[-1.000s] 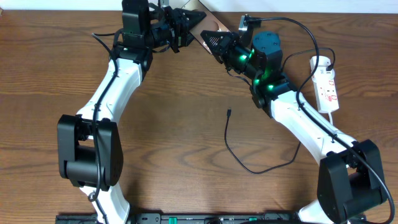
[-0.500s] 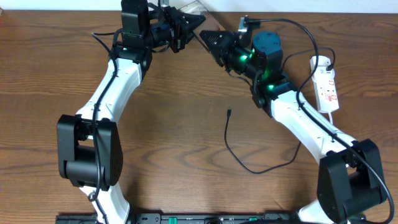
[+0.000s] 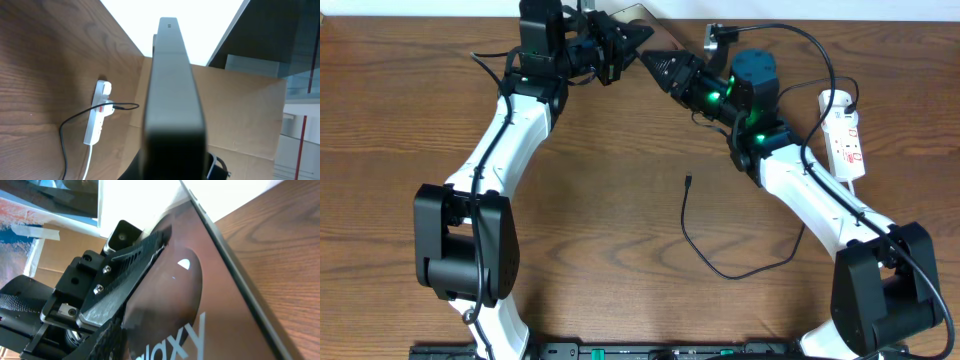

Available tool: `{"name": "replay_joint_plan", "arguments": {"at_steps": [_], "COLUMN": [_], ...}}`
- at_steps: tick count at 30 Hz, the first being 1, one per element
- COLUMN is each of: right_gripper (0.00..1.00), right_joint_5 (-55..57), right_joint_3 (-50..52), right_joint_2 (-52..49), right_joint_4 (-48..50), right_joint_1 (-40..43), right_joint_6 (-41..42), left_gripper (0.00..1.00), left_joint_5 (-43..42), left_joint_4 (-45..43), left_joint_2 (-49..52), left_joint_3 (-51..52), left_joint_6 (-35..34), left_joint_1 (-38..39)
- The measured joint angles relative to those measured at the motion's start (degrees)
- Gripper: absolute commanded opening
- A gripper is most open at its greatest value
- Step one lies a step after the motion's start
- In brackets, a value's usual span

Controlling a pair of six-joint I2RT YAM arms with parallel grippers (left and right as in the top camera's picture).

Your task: Plug charger to phone and switch on socket

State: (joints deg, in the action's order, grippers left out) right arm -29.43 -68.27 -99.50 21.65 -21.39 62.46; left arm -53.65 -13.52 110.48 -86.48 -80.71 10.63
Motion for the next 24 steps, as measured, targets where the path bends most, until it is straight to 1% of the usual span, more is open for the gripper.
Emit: {"name": "replay_joint_plan", "arguments": {"at_steps": [9, 12, 16, 21, 24], "right_gripper": [0.52, 0.5, 0.44, 0.31, 0.25], "right_joint_5": [-0.79, -0.9, -1.46, -2.01, -2.25], "right_joint_3": [0.04, 0.04, 0.04, 0.07, 0.11], "right_joint_2": [0.0, 0.0, 0.0, 0.0, 0.0], "right_joint_4": [0.02, 0.04, 0.04, 0.04, 0.28], "right_joint_1": [3.41, 4.5, 5.73, 5.86, 5.73], "right_joint_6": [-1.51, -1.62, -1.75, -1.9, -1.44], "left_gripper": [0.07, 0.07, 0.07, 0.07, 0.07], "left_joint_5": [-0.04, -0.04, -0.07, -0.13, -0.48], "left_joint_4": [0.0, 0.0, 0.0, 0.0, 0.0], "left_joint_2": [0.0, 0.0, 0.0, 0.0, 0.0], "left_joint_3": [0.0, 0.0, 0.0, 0.0, 0.0], "left_joint_6": [1.29, 1.36, 1.49, 1.49, 1.55], "left_joint_1": [0.2, 0.2, 0.2, 0.2, 0.2]}}
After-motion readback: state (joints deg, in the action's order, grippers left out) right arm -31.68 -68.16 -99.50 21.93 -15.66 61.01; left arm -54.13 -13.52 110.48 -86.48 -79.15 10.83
